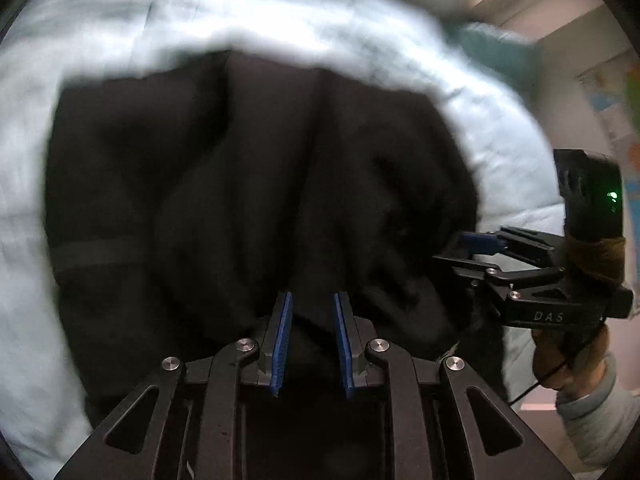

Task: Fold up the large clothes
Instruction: 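Fold the hood down onto the jacket body with both tools, release, then move both open tools back along the jacket toward its hem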

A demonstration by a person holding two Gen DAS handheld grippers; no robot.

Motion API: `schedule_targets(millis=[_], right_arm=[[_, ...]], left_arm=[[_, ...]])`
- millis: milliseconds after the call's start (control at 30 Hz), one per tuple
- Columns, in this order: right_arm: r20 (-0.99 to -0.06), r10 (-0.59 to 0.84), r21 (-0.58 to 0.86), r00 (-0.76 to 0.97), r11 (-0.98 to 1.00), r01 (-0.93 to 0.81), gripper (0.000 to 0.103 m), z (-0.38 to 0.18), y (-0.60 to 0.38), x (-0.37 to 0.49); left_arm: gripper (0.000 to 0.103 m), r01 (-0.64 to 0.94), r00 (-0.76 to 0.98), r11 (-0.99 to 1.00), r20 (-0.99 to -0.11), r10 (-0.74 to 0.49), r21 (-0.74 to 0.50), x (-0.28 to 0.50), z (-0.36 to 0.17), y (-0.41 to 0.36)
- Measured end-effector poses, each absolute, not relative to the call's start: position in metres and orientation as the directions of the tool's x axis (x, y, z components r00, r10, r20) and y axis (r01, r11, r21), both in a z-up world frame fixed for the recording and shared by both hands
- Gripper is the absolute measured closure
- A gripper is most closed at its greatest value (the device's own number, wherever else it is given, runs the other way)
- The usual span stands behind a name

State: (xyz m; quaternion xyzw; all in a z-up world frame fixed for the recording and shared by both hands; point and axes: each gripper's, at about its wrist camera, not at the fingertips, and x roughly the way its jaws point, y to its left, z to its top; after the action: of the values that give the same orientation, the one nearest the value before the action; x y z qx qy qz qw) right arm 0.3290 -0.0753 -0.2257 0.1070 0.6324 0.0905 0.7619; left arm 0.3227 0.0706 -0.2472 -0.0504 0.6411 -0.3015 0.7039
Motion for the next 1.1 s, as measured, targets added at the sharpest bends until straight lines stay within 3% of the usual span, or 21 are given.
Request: schedule_targets(millis=[100, 233, 467, 567, 733, 867, 1100], right_arm=[[-0.953, 0.233, 0.231, 0.192, 0.972, -0.033, 0.043, -0.258, -0.064, 0.309], [-0.963, 0.157, 0.142, 0.218, 0.986, -0.086, 0.041, -0.259, -0.049, 0.299], [-0.917, 0.209, 0.174, 0.341, 0.976, -0.130, 0.041, -0.179, -0.071, 0.314], [-0.898, 0.214, 0.202, 0.385, 0.977, -0.072, 0.040, -0.170, -0.088, 0.359], [-0.921, 0.245, 0.265, 0.302, 0.964, 0.025, 0.040, -0.226, -0.093, 0.435], [-0.951, 0.198, 0.210, 0.239, 0.977, 0.026, 0.040, -0.260, -0.087, 0.440], [-0.909, 0.285, 0.289, 0.302, 0.957, -0.034, 0.040, -0.200, -0.089, 0.388]], left_arm=[[0.082, 0.320, -0.012, 0.806, -0.853, -0.522, -0.498, 0.311, -0.275, 0.078], [0.082, 0.291, -0.006, 0.807, -0.845, -0.535, -0.513, 0.311, -0.273, 0.080], [0.081, 0.436, 0.115, 0.768, -0.817, -0.565, -0.469, 0.315, -0.194, 0.064], [0.080, 0.456, 0.127, 0.761, -0.812, -0.570, -0.462, 0.330, -0.192, 0.049], [0.081, 0.405, 0.082, 0.820, -0.877, -0.474, -0.405, 0.347, -0.243, 0.034], [0.080, 0.372, 0.067, 0.818, -0.866, -0.495, -0.439, 0.351, -0.258, 0.037], [0.080, 0.423, 0.096, 0.785, -0.839, -0.536, -0.453, 0.339, -0.217, 0.057]])
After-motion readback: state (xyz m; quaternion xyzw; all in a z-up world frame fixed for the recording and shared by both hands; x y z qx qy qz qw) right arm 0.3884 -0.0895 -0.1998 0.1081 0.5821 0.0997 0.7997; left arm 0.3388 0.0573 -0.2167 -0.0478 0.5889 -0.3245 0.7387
